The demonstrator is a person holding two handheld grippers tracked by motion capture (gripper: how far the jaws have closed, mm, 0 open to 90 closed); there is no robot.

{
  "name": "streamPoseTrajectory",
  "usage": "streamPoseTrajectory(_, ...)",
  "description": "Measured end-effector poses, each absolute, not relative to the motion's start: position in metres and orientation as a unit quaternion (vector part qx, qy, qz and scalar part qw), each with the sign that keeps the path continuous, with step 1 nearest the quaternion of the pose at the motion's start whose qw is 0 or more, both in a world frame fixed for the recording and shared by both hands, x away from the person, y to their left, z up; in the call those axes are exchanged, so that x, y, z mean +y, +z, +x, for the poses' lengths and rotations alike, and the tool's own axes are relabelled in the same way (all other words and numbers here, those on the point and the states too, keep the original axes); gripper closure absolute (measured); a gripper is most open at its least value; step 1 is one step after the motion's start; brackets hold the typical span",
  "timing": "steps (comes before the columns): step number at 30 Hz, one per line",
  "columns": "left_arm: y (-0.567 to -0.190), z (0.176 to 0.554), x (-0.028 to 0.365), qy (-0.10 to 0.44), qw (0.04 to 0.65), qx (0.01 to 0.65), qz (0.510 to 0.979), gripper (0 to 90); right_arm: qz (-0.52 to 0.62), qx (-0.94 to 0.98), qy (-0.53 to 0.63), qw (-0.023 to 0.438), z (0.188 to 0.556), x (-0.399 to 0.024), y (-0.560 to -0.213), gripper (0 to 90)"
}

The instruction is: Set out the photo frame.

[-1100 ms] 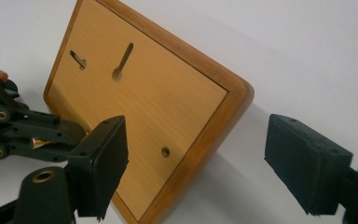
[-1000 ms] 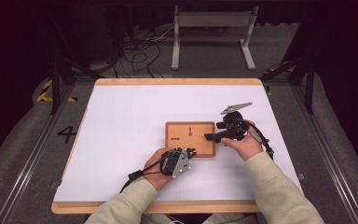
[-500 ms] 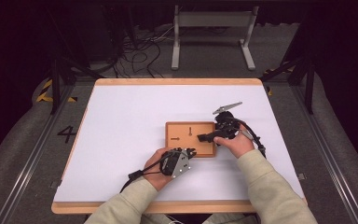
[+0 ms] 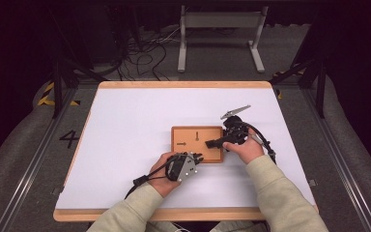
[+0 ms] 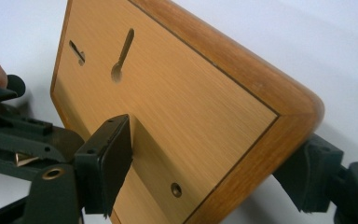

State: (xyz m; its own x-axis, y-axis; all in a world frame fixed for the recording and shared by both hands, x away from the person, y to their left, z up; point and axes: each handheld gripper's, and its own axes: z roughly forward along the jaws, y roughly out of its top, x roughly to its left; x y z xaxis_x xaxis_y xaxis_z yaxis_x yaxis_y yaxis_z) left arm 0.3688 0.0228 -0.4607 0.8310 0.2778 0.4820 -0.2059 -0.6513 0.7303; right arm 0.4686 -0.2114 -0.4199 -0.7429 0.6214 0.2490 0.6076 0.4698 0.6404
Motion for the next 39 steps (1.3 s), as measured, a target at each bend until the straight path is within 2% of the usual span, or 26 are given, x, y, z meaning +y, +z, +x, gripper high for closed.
streamPoseTrajectory(6, -0.445, 0.364, 0.040, 0.245, 0.439, 0.063, 0.862, 60.4, 0.334, 0.869, 0.364, 0.033, 0.462, -0.211, -0.414, 28.0)
streamPoseTrajectory(14, -0.437, 0.356, 0.071, 0.210, 0.447, 0.099, 0.864, 49.5, 0.314, 0.877, 0.359, 0.061, 0.452, -0.211, -0.408, 30.6)
streamPoseTrajectory(26, -0.438, 0.363, 0.128, 0.195, 0.461, 0.179, 0.847, 45.3, 0.265, 0.886, 0.362, 0.118, 0.432, -0.212, -0.403, 34.8)
streamPoseTrajectory(39, -0.442, 0.374, 0.150, 0.176, 0.474, 0.238, 0.829, 42.7, 0.192, 0.891, 0.364, 0.192, 0.398, -0.217, -0.399, 45.2)
